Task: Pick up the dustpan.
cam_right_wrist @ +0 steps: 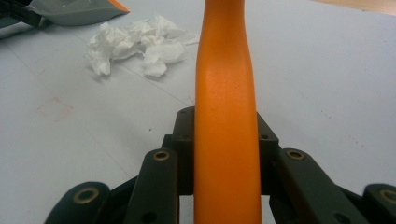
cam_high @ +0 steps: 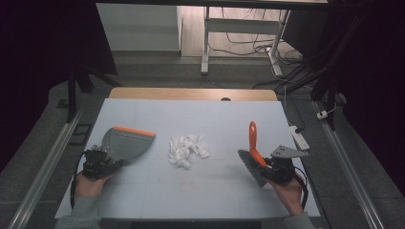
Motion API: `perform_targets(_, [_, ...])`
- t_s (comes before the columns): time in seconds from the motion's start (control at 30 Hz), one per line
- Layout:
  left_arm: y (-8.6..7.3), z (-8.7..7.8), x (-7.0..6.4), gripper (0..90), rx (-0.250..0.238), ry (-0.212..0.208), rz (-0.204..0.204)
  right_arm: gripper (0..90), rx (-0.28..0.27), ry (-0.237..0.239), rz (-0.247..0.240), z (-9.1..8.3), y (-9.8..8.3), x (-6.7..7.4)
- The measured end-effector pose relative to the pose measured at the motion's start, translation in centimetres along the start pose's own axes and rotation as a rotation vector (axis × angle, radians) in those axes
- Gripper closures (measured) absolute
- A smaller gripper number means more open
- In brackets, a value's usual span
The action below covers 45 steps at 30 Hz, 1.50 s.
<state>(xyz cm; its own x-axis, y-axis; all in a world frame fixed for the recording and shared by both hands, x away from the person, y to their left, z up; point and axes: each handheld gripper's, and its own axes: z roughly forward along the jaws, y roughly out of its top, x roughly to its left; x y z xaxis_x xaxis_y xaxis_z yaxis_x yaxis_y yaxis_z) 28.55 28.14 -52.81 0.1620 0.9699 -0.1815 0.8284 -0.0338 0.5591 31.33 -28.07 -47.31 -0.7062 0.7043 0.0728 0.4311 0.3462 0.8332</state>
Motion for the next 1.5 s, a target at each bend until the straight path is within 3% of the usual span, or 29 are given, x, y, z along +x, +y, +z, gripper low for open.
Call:
perform_targets(0.57, [-0.2,-1.5,0.5,61.4,-0.089,-0.045,0.035,70.7,-0.019,-0.006,0.002,-0.3,0.1,0.0])
perform_targets(0.83, [-0.2,-2.1,0.8,61.4,-0.109,-0.07,0.042,70.7,-0.018,-0.007,-0.002,-0.2,0.2,0.1])
perform_targets(1.5, [-0.3,-4.6,1.1,61.5,-0.15,-0.146,0.151,70.6,-0.029,-0.006,-0.004,-0.3,0.3,0.2])
